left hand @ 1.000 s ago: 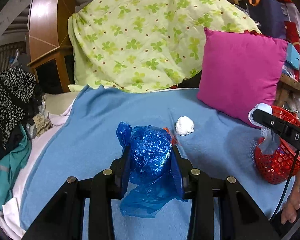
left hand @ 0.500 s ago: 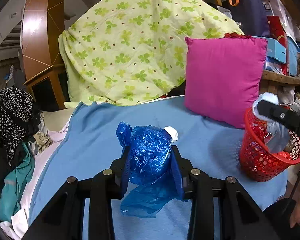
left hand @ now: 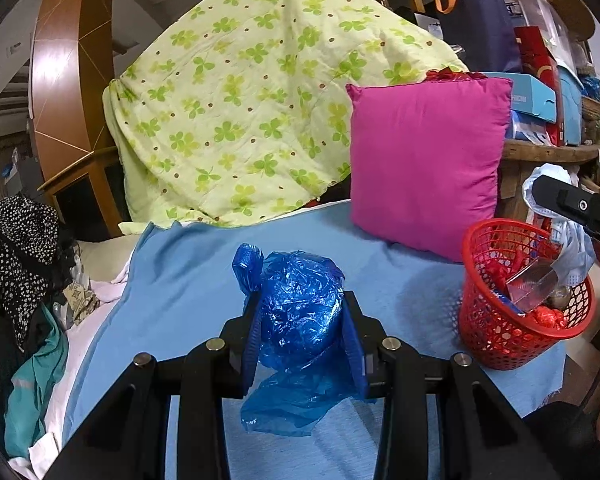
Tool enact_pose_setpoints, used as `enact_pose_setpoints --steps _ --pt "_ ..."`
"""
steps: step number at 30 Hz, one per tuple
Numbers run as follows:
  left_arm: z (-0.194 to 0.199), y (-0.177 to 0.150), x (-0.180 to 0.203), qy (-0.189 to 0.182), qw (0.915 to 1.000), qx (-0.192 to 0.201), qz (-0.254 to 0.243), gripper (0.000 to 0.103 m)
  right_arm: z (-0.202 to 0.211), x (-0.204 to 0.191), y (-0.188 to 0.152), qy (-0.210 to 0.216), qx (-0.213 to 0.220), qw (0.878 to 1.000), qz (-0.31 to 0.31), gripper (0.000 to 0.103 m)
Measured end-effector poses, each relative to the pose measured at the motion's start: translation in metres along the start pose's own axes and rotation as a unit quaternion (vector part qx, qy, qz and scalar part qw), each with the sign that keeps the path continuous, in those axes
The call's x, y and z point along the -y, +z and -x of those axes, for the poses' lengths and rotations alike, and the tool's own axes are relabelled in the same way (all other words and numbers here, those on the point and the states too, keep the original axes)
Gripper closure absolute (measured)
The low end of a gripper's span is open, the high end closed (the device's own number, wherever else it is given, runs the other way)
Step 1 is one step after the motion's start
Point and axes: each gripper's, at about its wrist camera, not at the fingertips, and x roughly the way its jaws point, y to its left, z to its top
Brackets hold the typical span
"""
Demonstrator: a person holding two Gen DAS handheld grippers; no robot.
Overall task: Collect trash
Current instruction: 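Lift the blue bag and light blue knotted bag and carry them toward the red basket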
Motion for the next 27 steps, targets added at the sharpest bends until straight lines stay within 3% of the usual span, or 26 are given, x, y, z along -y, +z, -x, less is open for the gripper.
enact_pose_setpoints --steps 27 --pt "0.015 0.021 0.031 -0.016 0.9986 0.021 -0.046 0.064 0.036 0.035 0.016 -0.015 0.038 0.999 -0.036 0.068"
